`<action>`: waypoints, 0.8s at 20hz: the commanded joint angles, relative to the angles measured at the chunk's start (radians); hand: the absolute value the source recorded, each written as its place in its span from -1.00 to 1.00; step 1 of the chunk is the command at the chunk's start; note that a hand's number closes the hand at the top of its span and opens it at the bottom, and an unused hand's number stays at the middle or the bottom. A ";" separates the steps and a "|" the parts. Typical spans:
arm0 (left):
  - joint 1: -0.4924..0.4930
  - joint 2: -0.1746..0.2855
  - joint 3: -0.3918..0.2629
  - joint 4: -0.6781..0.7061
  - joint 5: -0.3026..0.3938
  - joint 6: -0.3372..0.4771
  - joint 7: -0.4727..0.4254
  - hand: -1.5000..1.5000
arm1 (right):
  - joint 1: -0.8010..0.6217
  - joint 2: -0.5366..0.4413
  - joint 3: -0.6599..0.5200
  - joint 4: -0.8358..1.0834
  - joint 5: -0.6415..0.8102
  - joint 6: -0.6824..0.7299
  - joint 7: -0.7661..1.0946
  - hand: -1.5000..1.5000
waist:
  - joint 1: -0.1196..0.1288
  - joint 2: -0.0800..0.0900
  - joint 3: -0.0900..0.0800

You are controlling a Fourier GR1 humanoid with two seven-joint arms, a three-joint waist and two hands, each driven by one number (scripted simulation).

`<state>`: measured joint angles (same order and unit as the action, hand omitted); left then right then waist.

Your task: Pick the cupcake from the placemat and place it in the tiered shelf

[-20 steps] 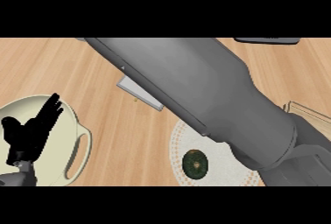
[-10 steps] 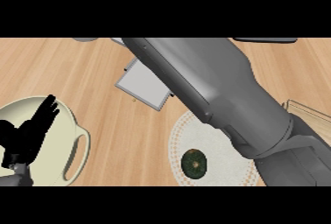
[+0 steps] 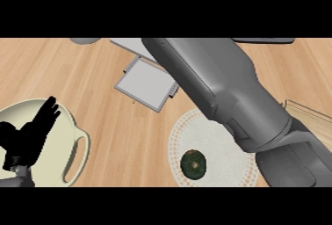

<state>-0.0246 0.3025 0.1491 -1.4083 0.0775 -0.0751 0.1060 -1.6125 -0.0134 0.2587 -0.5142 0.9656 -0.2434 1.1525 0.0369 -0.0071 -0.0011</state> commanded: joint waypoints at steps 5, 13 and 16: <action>-0.005 0.034 0.033 0.004 0.023 -0.032 0.013 0.00 | -0.016 0.013 -0.051 0.008 0.010 -0.160 0.114 -1.00 | -0.001 0.015 -0.001; 0.037 -0.006 0.010 0.012 -0.019 0.004 -0.028 0.00 | 0.082 0.013 -0.149 -0.137 -0.046 -0.331 0.068 -1.00 | -0.027 0.005 0.001; 0.042 0.006 0.025 -0.003 0.006 -0.014 -0.004 0.00 | 0.076 0.013 -0.169 -0.207 -0.064 -0.373 0.074 -1.00 | -0.026 -0.001 0.002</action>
<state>0.0050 0.2997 0.1618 -1.4091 0.0754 -0.0828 0.0927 -1.5400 -0.0101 0.1261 -0.6468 0.9192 -0.4879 1.0916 0.0210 -0.0029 -0.0003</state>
